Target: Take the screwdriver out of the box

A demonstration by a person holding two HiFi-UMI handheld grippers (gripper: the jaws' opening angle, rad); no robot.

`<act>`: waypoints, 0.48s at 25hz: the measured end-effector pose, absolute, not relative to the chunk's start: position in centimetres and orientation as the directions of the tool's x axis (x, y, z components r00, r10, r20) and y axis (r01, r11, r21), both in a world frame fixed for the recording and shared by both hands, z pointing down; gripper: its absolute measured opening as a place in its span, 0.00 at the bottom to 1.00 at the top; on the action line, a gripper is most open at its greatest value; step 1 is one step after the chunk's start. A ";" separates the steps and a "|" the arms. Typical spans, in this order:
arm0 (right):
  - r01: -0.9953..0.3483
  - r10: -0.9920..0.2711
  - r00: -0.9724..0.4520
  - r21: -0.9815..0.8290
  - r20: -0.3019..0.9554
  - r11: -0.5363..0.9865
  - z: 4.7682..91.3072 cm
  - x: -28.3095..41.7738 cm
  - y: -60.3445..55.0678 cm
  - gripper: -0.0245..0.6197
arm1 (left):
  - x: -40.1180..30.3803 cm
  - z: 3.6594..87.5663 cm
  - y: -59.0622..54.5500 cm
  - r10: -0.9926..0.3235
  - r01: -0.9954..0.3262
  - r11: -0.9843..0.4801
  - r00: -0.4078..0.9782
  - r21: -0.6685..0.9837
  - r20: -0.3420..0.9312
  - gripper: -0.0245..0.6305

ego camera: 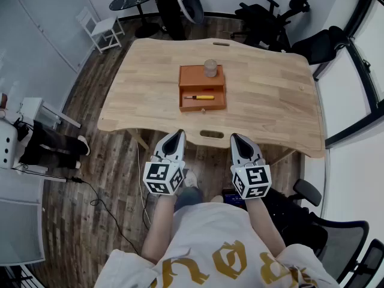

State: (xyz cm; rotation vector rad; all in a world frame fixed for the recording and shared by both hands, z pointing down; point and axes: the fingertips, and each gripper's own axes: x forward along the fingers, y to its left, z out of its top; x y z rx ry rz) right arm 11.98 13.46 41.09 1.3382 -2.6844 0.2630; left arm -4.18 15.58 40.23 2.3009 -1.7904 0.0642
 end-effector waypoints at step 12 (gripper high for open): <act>-0.800 -0.781 -0.600 -0.113 0.175 0.589 41.1 13.6 14.0 0.05 | -2.2 41.2 16.9 -0.929 -0.936 -0.268 0.314 0.228 0.194 0.05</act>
